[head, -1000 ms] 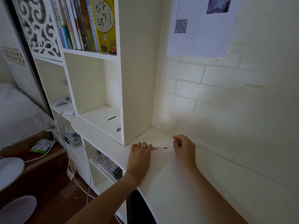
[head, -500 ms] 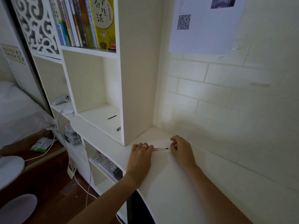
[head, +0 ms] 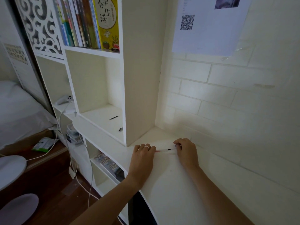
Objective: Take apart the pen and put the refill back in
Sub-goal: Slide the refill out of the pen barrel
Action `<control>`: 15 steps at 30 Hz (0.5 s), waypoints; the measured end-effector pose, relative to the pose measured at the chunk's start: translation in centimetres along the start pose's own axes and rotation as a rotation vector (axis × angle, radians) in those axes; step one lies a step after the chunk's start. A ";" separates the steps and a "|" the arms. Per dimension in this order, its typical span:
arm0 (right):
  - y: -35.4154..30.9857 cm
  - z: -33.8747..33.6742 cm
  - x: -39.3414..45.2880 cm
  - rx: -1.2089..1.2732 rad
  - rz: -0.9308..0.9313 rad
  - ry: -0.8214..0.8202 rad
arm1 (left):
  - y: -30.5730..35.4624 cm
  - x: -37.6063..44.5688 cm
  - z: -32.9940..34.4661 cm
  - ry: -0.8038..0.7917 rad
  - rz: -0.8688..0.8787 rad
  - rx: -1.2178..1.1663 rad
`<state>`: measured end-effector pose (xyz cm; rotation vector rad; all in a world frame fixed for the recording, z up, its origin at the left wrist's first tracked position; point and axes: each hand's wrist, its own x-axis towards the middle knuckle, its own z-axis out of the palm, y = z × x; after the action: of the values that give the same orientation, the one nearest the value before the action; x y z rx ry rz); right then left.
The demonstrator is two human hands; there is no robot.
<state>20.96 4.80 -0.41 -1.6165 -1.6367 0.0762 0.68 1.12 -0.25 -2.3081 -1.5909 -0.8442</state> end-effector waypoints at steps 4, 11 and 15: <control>-0.1 0.0 0.0 -0.012 0.000 -0.004 | 0.0 0.0 0.0 0.000 -0.003 -0.002; -0.3 -0.2 -0.2 0.006 0.006 0.024 | 0.0 -0.1 0.0 0.001 -0.003 -0.005; -0.4 -0.3 -0.3 0.029 0.030 0.029 | 0.1 -0.1 -0.1 0.007 -0.004 -0.012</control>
<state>20.80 4.30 -0.12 -1.6133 -1.5826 0.0915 0.71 0.98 -0.24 -2.3080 -1.5929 -0.8645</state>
